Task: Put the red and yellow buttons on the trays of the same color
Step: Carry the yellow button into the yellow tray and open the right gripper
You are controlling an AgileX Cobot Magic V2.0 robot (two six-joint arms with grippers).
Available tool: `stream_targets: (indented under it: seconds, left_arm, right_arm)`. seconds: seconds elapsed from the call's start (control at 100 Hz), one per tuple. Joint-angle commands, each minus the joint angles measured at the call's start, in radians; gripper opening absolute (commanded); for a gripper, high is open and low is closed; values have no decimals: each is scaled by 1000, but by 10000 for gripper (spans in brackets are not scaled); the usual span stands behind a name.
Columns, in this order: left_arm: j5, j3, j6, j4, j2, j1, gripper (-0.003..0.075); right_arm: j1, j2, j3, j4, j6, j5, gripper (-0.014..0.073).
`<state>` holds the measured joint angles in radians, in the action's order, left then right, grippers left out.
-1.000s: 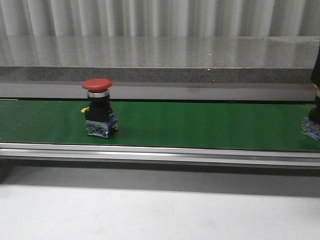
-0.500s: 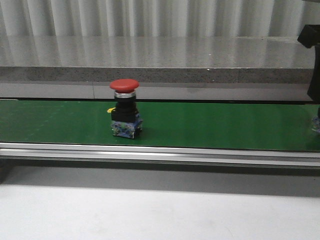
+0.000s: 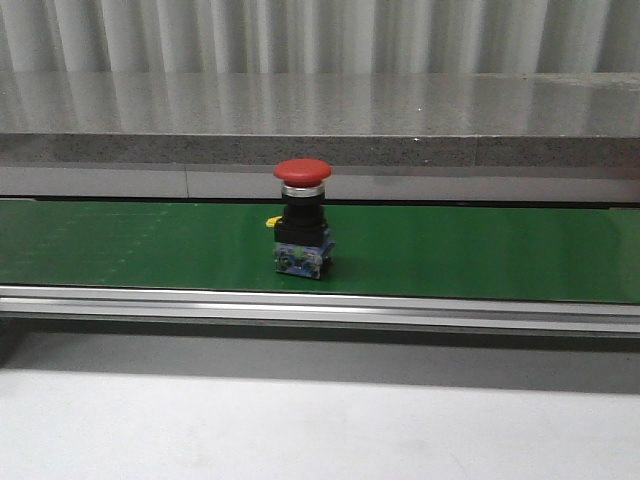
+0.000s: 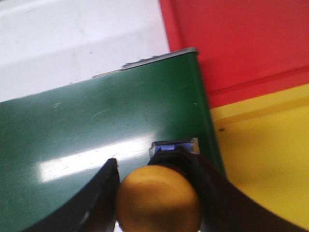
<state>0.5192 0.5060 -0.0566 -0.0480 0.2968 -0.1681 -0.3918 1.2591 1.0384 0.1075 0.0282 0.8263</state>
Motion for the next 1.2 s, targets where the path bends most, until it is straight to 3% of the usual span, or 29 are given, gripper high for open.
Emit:
stream_targets:
  seconds: [0.0, 0.41, 0.95, 1.0, 1.19]
  left_arm:
    - [-67, 24, -2, -13, 7, -9, -20]
    - [-67, 24, -2, -13, 7, -9, -20]
    - [-67, 24, -2, -13, 7, -9, -20]
    - [-67, 24, -2, -13, 7, -9, -20]
    - [-67, 24, -2, -13, 7, -9, -20]
  right_arm:
    - [-77, -30, 30, -2, -4, -48, 203]
    - [-306, 94, 29, -4, -4, -86, 203]
    - [-313, 343, 29, 61, -4, -127, 215]
    - [-313, 343, 29, 62, -4, -132, 257]
    - [-313, 343, 29, 62, -4, -128, 568]
